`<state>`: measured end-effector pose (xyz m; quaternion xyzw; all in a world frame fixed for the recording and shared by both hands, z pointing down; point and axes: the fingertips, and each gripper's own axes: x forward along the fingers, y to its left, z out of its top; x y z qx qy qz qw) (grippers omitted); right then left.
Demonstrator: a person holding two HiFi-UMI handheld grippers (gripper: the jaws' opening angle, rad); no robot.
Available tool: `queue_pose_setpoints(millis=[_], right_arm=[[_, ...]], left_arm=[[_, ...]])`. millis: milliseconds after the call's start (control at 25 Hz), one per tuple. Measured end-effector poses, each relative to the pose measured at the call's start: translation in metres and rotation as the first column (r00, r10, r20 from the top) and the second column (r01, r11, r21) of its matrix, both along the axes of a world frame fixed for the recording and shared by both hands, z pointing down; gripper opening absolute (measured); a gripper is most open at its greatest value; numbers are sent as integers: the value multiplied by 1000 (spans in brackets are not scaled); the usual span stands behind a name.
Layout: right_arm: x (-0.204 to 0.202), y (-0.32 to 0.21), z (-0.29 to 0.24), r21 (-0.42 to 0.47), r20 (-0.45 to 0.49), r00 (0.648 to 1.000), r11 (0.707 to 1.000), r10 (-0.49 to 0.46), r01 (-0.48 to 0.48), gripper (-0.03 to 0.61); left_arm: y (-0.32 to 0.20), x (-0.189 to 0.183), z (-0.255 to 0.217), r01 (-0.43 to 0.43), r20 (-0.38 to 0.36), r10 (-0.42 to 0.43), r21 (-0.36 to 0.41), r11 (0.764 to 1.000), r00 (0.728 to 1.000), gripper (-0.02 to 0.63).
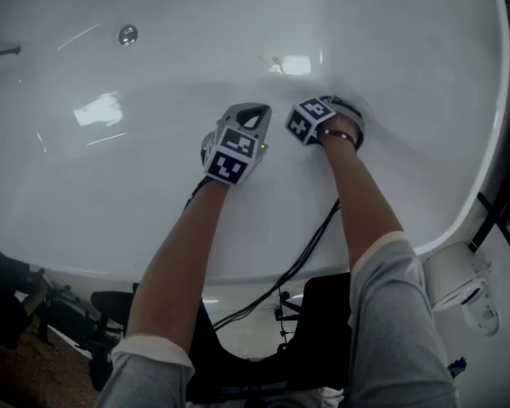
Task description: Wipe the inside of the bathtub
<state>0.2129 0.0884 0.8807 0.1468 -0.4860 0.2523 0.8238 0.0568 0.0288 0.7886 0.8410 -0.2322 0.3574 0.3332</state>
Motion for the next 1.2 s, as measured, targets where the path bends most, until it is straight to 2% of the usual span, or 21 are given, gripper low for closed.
queue_pose_setpoints(millis=[200, 360, 560, 760, 880, 1200], right_arm=[[-11, -7, 21, 42, 11, 999, 998, 36, -37, 65], [-16, -16, 29, 104, 42, 991, 986, 123, -127, 63], [-23, -26, 37, 209, 149, 957, 938, 248, -275, 63], [-39, -41, 42, 270, 215, 936, 904, 278, -331, 63], [-46, -52, 43, 296, 266, 911, 873, 315, -388, 61], [-80, -91, 41, 361, 394, 871, 821, 295, -442, 63]], left_arm=[[-13, -12, 4, 5, 0, -5, 22, 1000, 1000, 3], [-21, -21, 10, 13, 9, -13, 25, 1000, 1000, 3], [-23, -30, 19, 15, 26, -16, 22, 1000, 1000, 3], [-23, -40, 26, 41, 37, -42, 16, 999, 998, 3], [-23, -46, 31, 75, 39, -75, 8, 997, 996, 3], [-21, -53, 34, 97, 41, -97, 1, 995, 994, 3]])
